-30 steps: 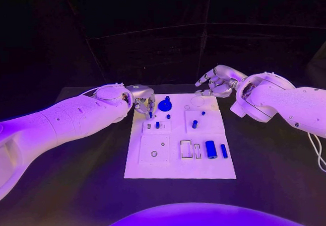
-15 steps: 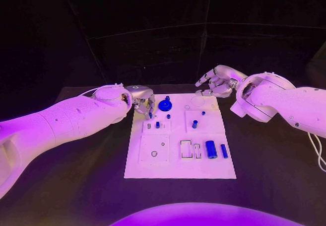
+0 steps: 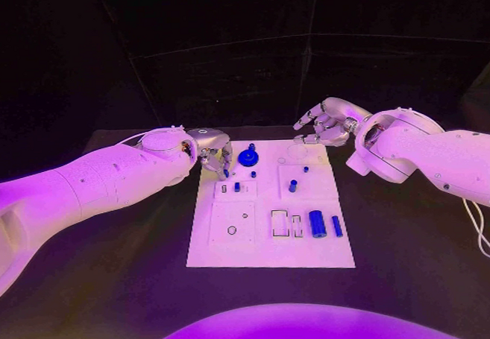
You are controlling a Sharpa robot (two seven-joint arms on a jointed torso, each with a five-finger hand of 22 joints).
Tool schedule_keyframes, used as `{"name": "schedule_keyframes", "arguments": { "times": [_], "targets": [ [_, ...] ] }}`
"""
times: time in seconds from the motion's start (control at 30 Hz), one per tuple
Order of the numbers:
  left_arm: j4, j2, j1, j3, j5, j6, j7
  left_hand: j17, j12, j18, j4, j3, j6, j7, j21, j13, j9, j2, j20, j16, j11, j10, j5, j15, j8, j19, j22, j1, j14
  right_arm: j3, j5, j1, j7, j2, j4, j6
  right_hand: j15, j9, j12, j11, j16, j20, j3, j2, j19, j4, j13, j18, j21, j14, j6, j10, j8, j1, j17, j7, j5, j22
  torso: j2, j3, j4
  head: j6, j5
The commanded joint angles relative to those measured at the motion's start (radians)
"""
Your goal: Assemble the parts on the task board
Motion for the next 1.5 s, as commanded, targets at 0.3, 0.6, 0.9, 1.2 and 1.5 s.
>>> {"name": "schedule_keyframes", "arguments": {
  "times": [0.3,0.6,0.9,1.2,1.5],
  "targets": [
    [0.013,-0.006,-0.009,-0.006,-0.015,0.001,-0.005,-0.002,0.006,-0.002,0.004,-0.010,-0.015,0.000,-0.003,0.003,0.008,-0.008,-0.002,0.003,-0.002,-0.009,0.007,0.001,0.007,-0.003,0.000,-0.005,0.000,0.001,-0.004,0.002,0.003,0.001,-0.007,0.006,-0.005,0.001,0.005,-0.004,-0.005,-0.003,-0.003,0.009,-0.006,-0.001,0.000,0.002,-0.004,0.071,0.008,-0.001,0.007,-0.002,0.108,-0.001,0.007,-0.001,0.000,-0.0001,-0.0008,0.000,0.002],
    [0.014,-0.007,-0.009,-0.006,-0.009,-0.019,-0.002,-0.007,0.017,-0.001,0.009,-0.019,-0.047,0.010,-0.011,0.005,0.020,-0.009,-0.002,0.003,-0.002,-0.017,0.007,0.002,-0.005,-0.004,-0.004,-0.004,-0.003,0.001,-0.004,0.002,0.003,0.002,-0.009,0.006,-0.005,0.001,0.005,-0.004,-0.005,-0.003,-0.003,0.009,-0.006,-0.001,0.000,0.002,-0.004,0.071,0.008,-0.001,0.007,-0.002,0.108,-0.001,0.007,-0.001,0.000,0.0003,-0.0002,0.000,0.001],
    [0.014,-0.008,-0.009,-0.006,-0.003,-0.023,-0.002,-0.029,0.027,0.003,0.022,-0.039,-0.093,0.029,-0.035,0.008,0.031,-0.015,0.001,0.000,0.002,-0.045,0.007,0.005,-0.031,-0.015,-0.023,-0.002,-0.017,0.001,-0.028,0.002,0.002,0.002,-0.009,0.004,-0.006,0.001,0.005,-0.004,-0.006,-0.003,-0.003,0.009,-0.007,-0.002,0.000,0.002,-0.005,0.071,0.008,-0.001,0.008,-0.001,0.107,-0.001,0.007,-0.002,0.000,0.0003,0.0000,0.002,0.001],
    [0.015,-0.008,-0.009,-0.006,0.000,-0.023,-0.001,-0.032,0.028,0.003,0.024,-0.041,-0.098,0.031,-0.038,0.008,0.032,-0.015,0.001,-0.001,0.002,-0.048,0.007,0.006,-0.035,-0.016,-0.026,-0.001,-0.019,0.001,-0.035,0.002,0.002,0.003,-0.010,0.005,-0.006,0.001,0.005,-0.004,-0.006,-0.003,-0.003,0.009,-0.007,-0.002,0.000,0.002,-0.005,0.071,0.008,-0.001,0.008,-0.001,0.107,-0.001,0.007,-0.002,0.000,0.0005,-0.0008,0.001,0.002],
    [0.024,-0.014,-0.009,-0.006,0.006,-0.009,0.008,-0.060,0.034,0.004,0.040,-0.066,-0.118,0.041,-0.052,0.008,0.041,-0.034,0.005,-0.006,0.006,-0.066,0.007,0.010,-0.049,-0.024,-0.034,-0.005,-0.037,0.001,-0.035,0.002,0.002,0.002,-0.012,0.006,-0.006,0.001,0.005,-0.004,-0.006,-0.003,-0.003,0.009,-0.007,-0.002,0.000,0.002,-0.005,0.071,0.008,-0.001,0.008,-0.001,0.107,-0.001,0.007,-0.002,0.000,0.0006,-0.0001,0.001,0.001]
  ]
}}
